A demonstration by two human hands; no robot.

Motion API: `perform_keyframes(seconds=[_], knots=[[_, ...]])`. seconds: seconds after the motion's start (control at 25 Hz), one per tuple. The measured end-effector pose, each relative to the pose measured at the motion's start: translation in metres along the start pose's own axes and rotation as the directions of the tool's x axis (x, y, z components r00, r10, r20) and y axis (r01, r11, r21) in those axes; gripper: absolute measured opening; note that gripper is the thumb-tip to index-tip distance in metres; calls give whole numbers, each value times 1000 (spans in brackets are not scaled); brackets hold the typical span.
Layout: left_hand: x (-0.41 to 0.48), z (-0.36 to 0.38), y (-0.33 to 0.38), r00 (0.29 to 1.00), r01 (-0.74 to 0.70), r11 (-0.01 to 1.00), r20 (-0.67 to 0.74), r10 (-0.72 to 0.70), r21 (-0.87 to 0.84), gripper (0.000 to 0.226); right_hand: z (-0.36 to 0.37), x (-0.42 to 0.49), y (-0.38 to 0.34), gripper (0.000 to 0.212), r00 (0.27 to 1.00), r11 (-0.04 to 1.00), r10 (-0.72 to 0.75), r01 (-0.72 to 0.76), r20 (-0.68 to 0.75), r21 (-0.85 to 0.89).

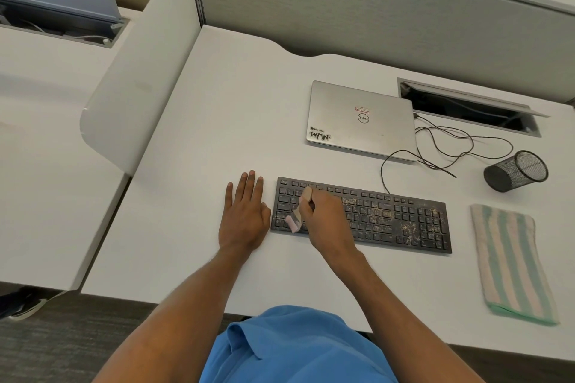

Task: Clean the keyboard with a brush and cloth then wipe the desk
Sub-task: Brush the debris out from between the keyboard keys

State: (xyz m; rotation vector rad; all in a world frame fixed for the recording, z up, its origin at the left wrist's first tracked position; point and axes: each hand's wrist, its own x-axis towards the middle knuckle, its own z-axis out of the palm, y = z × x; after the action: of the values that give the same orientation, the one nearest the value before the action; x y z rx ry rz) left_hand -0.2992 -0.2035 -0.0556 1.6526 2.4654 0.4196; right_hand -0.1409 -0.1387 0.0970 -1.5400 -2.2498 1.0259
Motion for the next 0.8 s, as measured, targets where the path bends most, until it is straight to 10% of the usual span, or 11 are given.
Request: perform_keyframes(seconds=[0.8], knots=[[0, 0, -3, 1000, -14, 1000, -5, 13, -15, 68, 15, 7, -13, 29, 995, 994, -61, 68, -78, 85]])
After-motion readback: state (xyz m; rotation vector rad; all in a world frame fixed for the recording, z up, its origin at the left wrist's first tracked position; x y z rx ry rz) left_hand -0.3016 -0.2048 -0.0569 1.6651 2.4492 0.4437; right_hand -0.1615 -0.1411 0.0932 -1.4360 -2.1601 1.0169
